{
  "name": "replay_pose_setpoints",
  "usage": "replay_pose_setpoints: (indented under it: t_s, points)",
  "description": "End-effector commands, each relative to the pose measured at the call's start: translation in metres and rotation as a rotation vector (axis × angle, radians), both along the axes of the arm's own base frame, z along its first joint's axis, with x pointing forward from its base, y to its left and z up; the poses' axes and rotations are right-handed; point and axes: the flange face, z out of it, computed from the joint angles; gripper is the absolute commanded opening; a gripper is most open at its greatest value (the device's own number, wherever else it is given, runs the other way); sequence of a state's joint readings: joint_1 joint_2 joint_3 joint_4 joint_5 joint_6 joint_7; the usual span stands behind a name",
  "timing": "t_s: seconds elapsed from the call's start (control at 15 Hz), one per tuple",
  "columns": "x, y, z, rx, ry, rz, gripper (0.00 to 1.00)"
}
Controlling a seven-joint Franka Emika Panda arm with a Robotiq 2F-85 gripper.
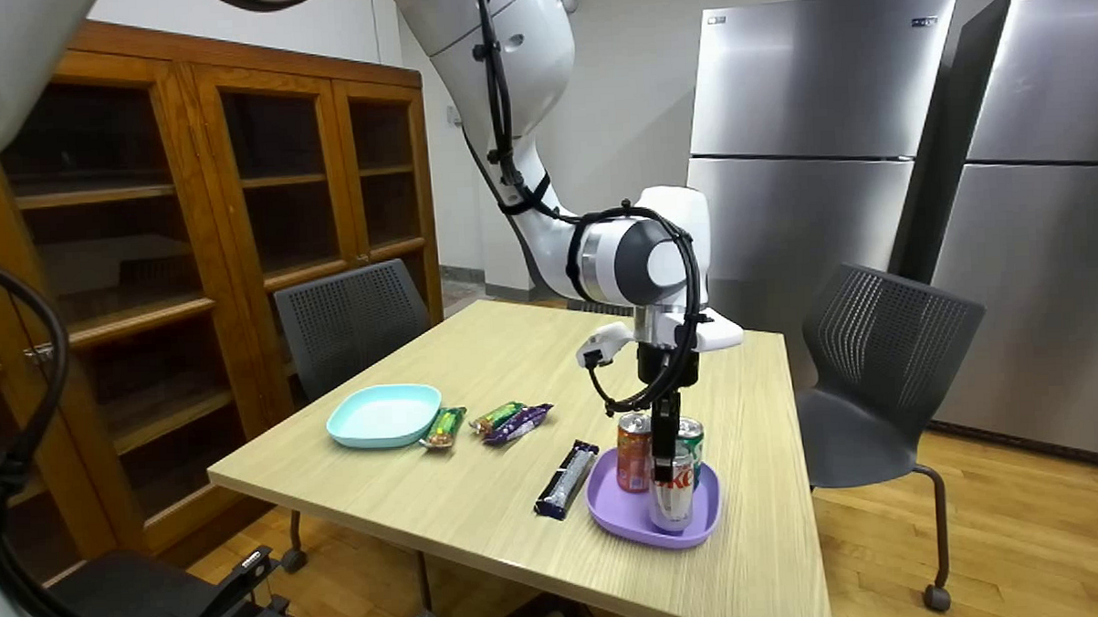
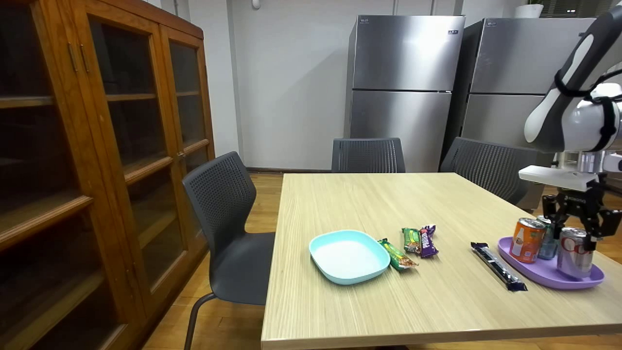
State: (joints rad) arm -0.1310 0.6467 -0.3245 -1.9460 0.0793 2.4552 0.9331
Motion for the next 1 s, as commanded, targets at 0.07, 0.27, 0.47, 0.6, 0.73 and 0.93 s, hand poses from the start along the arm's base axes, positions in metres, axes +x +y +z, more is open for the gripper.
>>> replay_pose_setpoints:
  t_s: [0.07,0.27,0.47,0.6,0.73,0.93]
  points:
    - [0.0070,-0.0030,0.0055,0.028,-0.007,0.000,0.38]
    - [0.0084,-0.0026,0.0044,0.030,-0.008,-0.002,0.38]
    - [0.0097,-0.0026,0.0026,0.030,-0.006,-0.003,0.38]
    - [0.0100,-0.0025,0.0020,0.030,-0.005,-0.002,0.38]
    - [0.0102,-0.0021,0.0022,0.028,-0.001,0.002,0.90]
    - [0.0105,-0.0020,0.0073,0.027,-0.012,0.006,0.98]
